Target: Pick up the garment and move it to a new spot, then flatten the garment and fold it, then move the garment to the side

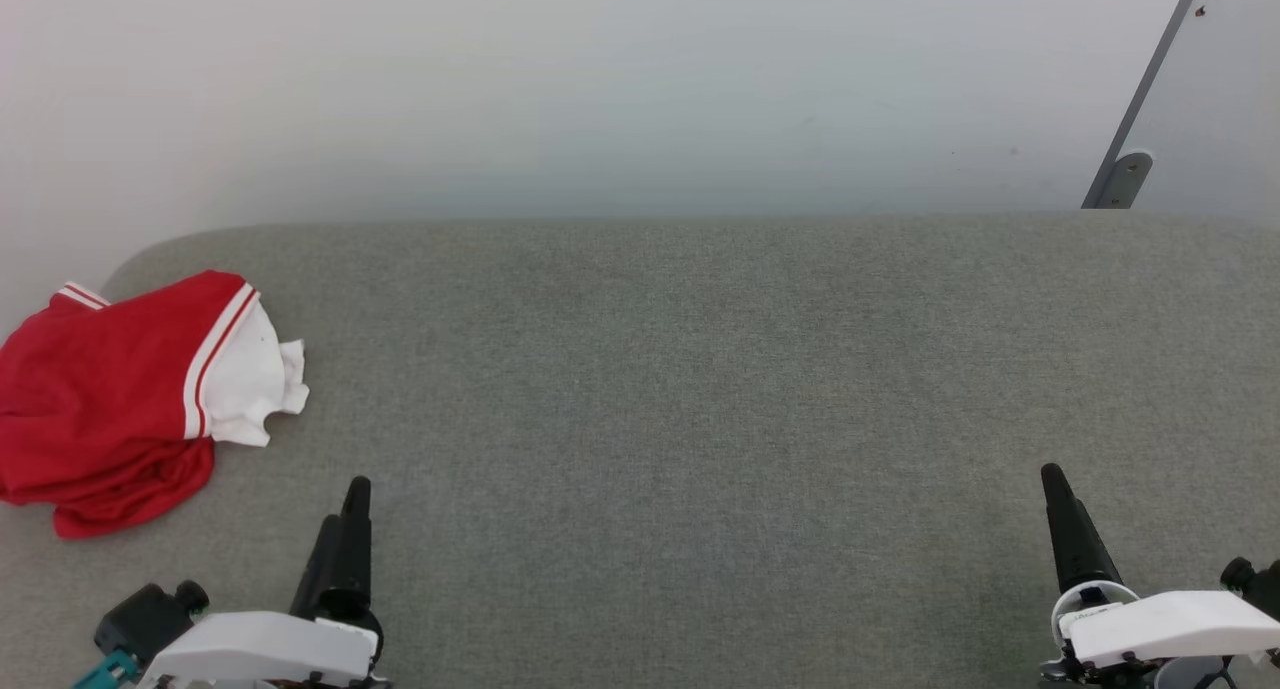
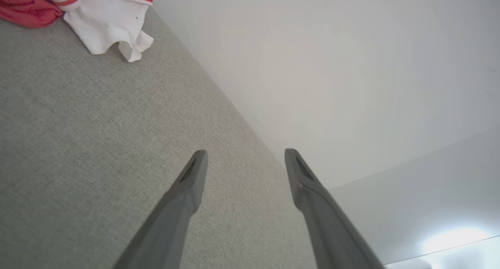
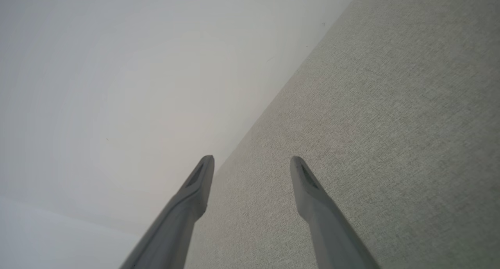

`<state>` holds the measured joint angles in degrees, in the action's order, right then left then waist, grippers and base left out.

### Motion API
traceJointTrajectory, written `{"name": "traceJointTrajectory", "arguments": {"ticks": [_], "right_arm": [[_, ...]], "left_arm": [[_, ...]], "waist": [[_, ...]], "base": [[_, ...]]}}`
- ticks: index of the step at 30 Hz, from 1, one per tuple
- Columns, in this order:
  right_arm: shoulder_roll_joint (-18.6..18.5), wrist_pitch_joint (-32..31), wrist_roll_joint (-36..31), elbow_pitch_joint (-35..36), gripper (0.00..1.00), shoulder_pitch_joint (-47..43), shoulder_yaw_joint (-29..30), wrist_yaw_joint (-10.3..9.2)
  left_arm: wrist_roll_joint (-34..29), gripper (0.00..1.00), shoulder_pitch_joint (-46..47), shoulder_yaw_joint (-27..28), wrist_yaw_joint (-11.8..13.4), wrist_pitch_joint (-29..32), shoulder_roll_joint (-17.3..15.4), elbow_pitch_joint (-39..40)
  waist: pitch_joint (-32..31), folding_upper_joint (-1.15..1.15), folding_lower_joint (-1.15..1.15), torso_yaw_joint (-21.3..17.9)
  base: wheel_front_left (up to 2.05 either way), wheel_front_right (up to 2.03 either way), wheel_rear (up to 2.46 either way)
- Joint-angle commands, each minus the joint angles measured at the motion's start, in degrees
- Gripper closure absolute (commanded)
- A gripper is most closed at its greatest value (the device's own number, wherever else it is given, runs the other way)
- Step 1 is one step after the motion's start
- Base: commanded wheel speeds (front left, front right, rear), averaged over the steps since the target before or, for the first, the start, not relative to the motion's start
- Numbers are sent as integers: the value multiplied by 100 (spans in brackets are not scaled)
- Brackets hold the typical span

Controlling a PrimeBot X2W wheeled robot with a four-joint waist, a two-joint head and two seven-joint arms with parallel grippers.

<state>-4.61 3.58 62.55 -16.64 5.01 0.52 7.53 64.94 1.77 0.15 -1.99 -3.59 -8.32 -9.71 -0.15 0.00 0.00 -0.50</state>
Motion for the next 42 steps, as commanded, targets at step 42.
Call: {"name": "traceJointTrajectory", "arguments": {"ticks": [42], "right_arm": [[-54,412,-3279,51,0,260,-15,-5]], "left_arm": [[-3849,0,-131,-1,-46,-705,-382,412]], "waist": [[-26,0,0,-26]], "base": [[0,0,0]]}}
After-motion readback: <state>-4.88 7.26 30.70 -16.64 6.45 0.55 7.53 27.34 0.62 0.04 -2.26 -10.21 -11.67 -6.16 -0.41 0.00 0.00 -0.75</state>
